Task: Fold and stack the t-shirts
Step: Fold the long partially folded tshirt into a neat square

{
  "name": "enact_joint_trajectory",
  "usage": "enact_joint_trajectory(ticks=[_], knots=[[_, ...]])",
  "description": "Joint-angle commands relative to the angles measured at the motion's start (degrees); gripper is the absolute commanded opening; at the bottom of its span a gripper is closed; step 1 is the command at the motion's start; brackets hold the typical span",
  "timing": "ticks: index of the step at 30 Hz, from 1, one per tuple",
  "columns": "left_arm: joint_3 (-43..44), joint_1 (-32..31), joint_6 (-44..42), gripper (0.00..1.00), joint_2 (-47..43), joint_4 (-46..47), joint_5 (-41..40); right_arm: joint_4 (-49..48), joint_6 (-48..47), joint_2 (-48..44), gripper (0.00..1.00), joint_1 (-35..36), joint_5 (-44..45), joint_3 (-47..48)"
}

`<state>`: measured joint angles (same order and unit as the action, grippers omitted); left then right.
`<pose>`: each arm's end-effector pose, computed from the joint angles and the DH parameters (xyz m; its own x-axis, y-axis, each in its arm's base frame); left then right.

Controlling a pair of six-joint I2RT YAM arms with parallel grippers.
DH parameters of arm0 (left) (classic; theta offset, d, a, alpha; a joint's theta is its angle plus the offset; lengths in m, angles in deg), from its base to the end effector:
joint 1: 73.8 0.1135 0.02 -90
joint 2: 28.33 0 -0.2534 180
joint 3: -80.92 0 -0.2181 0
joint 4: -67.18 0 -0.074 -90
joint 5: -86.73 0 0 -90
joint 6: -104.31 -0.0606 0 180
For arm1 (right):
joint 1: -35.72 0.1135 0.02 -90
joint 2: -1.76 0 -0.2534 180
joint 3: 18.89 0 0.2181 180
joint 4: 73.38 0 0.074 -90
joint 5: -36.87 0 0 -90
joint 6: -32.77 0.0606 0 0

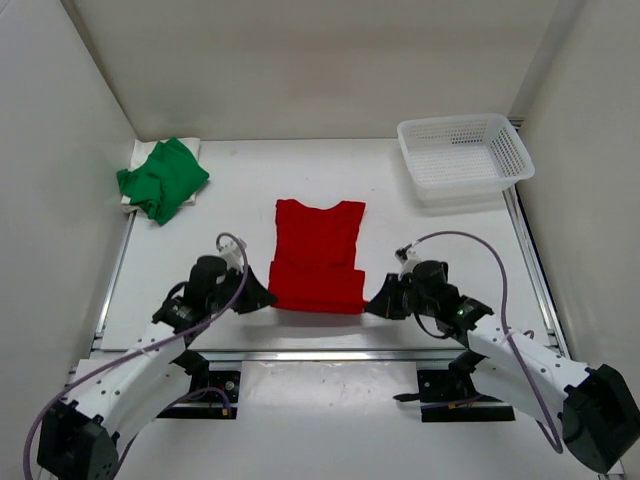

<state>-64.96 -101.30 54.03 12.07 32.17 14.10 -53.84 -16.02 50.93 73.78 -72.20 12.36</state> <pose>0.1184 -0.0820 0.1669 -0.8590 -0.2404 -0.4521 0.1180 0.7662 -0.6317 0.1185 0.1180 0.1583 -0.8787 0.1029 -0.4662 -0.2765 0.6866 0.6725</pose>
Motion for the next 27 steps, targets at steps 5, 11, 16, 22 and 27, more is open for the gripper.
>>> enact_joint_trajectory(ticks=[5,11,16,22,27], knots=[[25.4,8.9,-4.2,0.0,24.2,5.7,1.1,5.0,-12.3,17.4,0.0,-17.3,-6.1,24.7],[47.4,14.1,-5.5,0.0,49.6,6.3,-4.8,4.1,-15.5,45.8,0.0,-23.6,-10.8,50.1],[60.3,15.6,-4.1,0.04,66.5,6.3,-3.3,9.1,-15.9,65.8,0.0,-25.8,-11.4,73.6],[67.3,17.5,-0.5,0.22,77.6,8.5,-1.4,20.2,-18.2,80.1,0.08,-27.2,-9.7,92.9],[64.1,20.3,3.8,0.69,73.6,15.8,1.1,19.8,-18.9,78.0,0.42,-26.5,-7.7,92.9]])
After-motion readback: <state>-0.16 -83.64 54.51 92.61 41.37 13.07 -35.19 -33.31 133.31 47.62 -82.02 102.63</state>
